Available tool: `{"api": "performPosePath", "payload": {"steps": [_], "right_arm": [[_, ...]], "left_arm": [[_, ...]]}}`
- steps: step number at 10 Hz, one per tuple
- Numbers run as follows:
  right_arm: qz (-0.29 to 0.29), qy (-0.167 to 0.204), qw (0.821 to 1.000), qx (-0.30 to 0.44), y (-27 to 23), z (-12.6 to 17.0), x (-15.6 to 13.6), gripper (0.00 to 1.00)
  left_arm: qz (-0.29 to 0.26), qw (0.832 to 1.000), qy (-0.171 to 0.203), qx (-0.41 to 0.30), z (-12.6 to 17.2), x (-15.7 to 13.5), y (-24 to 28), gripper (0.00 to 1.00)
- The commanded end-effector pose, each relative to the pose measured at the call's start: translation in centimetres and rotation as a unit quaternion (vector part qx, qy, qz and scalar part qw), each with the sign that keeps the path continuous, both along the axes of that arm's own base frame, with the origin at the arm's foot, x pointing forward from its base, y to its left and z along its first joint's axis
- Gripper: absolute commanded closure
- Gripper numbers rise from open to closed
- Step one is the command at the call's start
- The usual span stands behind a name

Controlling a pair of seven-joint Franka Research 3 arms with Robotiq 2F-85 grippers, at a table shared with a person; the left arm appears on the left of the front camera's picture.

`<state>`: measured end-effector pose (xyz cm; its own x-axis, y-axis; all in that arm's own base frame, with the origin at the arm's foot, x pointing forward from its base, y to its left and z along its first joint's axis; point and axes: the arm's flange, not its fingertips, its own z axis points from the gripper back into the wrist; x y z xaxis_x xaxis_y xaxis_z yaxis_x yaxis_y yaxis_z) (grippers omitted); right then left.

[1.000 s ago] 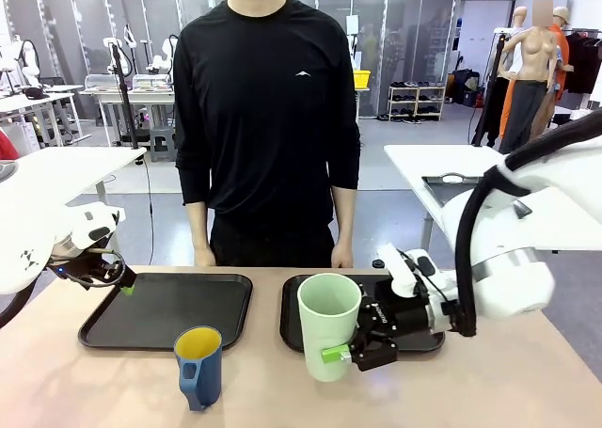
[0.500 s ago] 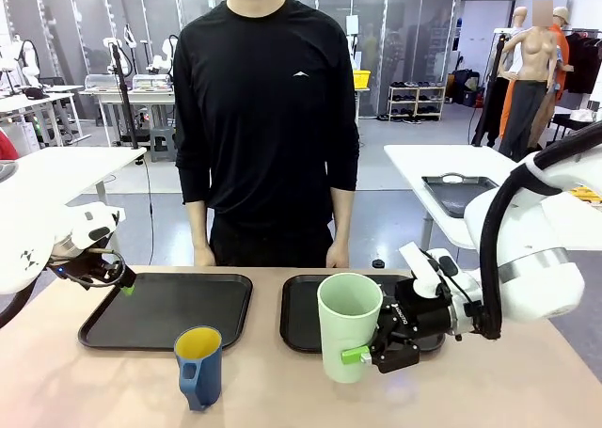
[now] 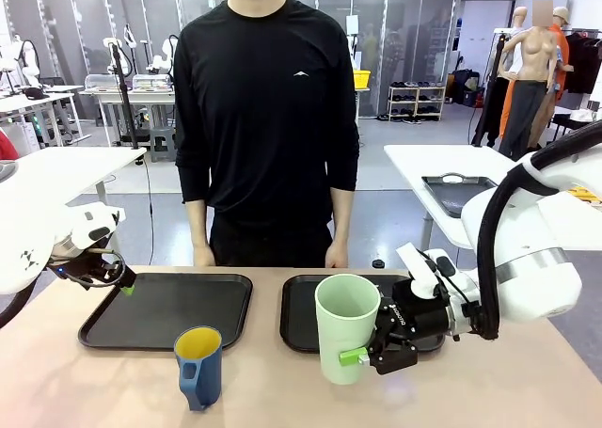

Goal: Sort and store the cups by type.
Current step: Place the picked Reusable plastic cup into the Flat Tray indicated by the person.

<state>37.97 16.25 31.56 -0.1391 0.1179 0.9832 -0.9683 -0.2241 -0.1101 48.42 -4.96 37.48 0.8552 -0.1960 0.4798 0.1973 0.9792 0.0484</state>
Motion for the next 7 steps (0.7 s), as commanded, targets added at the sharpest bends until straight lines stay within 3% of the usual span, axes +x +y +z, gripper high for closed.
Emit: {"api": "performPosePath", "payload": {"steps": [1, 7], "right_arm": [[-0.004, -0.002, 1.0, 0.0, 0.33, 0.13, 0.13, 0.46], [-0.004, -0.002, 1.0, 0.0, 0.33, 0.13, 0.13, 0.46]], "left_arm": [[0.0, 1.0, -0.001, 0.001, 0.1, 0.05, 0.23, 0.0], [0.0, 1.0, -0.001, 0.001, 0.1, 0.05, 0.23, 0.0]]}}
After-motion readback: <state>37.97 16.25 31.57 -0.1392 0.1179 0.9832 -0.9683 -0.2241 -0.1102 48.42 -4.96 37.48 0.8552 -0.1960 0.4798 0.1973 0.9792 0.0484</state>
